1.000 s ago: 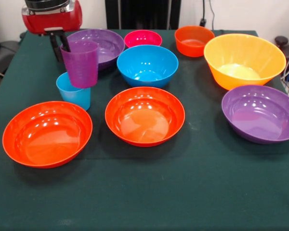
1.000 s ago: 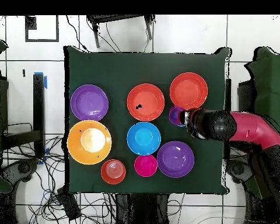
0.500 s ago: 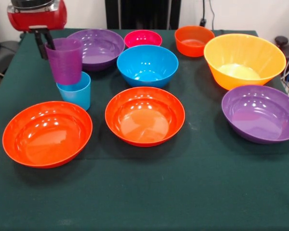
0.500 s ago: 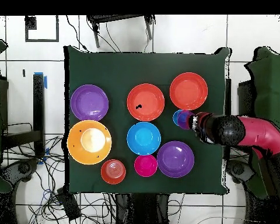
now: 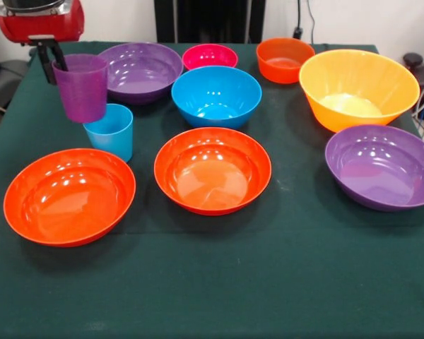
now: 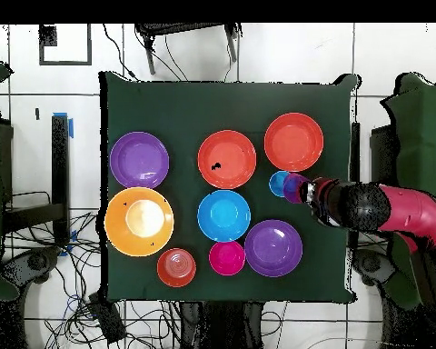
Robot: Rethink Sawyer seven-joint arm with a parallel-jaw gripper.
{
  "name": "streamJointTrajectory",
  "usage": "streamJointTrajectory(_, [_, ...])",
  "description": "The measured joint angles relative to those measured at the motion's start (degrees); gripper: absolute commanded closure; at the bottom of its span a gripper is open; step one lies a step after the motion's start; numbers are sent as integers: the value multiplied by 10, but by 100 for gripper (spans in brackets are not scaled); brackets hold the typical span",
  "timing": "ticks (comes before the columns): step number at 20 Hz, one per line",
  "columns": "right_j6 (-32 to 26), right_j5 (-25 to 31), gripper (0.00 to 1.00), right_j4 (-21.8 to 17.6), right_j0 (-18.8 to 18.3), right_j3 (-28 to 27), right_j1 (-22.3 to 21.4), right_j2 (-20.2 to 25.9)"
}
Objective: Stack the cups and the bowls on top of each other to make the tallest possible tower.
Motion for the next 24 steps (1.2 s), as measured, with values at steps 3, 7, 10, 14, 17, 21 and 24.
streamJointTrajectory(3, [0,0,100,-4,0,0,0,0])
streamJointTrajectory(7, [0,0,100,-12,0,0,0,0])
streamJointTrajectory(10, [0,0,100,-14,0,0,0,0])
streamJointTrajectory(14, [0,0,100,-15,0,0,0,1])
streamJointTrajectory(17, [0,0,100,-15,0,0,0,2])
streamJointTrajectory(21, [0,0,100,-17,0,1,0,3])
streamJointTrajectory(24, [0,0,100,-17,0,1,0,3])
